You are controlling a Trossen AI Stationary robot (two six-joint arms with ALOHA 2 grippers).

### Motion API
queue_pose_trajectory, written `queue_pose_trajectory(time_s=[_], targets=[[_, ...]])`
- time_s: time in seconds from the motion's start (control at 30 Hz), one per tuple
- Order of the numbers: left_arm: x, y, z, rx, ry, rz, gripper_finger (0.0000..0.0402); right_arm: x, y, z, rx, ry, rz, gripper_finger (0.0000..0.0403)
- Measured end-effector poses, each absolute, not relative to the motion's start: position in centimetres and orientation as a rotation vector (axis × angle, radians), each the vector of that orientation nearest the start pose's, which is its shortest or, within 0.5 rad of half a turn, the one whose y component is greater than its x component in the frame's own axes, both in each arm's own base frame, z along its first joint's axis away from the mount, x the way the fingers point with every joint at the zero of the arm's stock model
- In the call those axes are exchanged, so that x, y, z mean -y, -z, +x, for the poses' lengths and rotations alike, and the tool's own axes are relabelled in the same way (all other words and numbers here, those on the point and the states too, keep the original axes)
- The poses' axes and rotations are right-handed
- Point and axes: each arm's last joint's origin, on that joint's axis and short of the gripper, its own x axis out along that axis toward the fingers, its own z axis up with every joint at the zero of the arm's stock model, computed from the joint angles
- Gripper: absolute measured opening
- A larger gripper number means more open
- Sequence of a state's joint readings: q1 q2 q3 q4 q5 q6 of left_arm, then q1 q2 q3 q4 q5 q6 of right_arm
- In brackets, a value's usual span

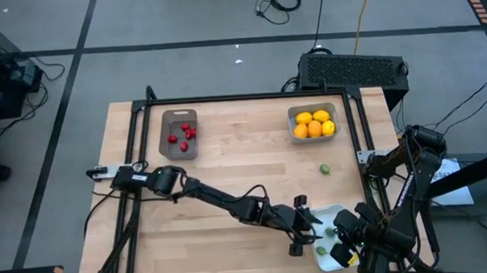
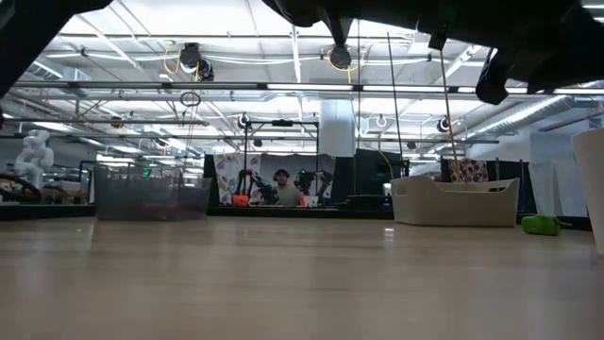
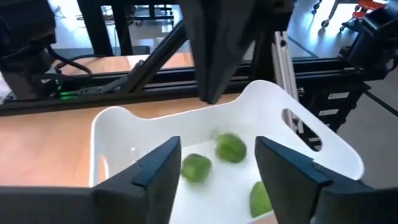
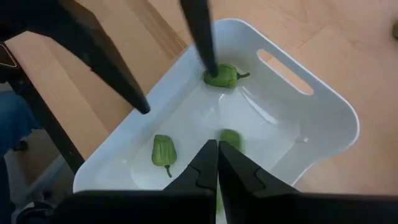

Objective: Sort produce into baskets
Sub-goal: Put the green chili pepper into the white bin

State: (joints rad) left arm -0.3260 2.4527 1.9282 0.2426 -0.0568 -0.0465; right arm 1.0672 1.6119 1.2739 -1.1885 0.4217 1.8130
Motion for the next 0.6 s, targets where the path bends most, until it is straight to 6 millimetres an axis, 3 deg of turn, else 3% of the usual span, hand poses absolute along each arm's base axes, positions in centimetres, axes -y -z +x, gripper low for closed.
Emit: queue_pose_trajectory(time_s=[0.13, 0.3, 0.43, 0.6], targets=[[17.3, -18.1, 52.9, -0.291, 0.250, 0.010, 0.0234, -24.5, -24.9, 14.8, -1.061, 0.561, 0.547, 0.0004], [16.3, -21.1, 52.1, -0.333, 0.220, 0.064, 0.0237, -24.5, -24.9, 14.9, -1.059, 0.558, 0.551, 0.0004], [15.0, -22.6, 51.0, -0.455, 0.200, 0.124, 0.0237, -24.5, -24.9, 14.8, -1.062, 0.561, 0.547, 0.0004], [13.2, -24.7, 47.9, -0.724, 0.116, 0.265, 0.0237, -24.0, -24.8, 14.6, -1.066, 0.602, 0.514, 0.0004]])
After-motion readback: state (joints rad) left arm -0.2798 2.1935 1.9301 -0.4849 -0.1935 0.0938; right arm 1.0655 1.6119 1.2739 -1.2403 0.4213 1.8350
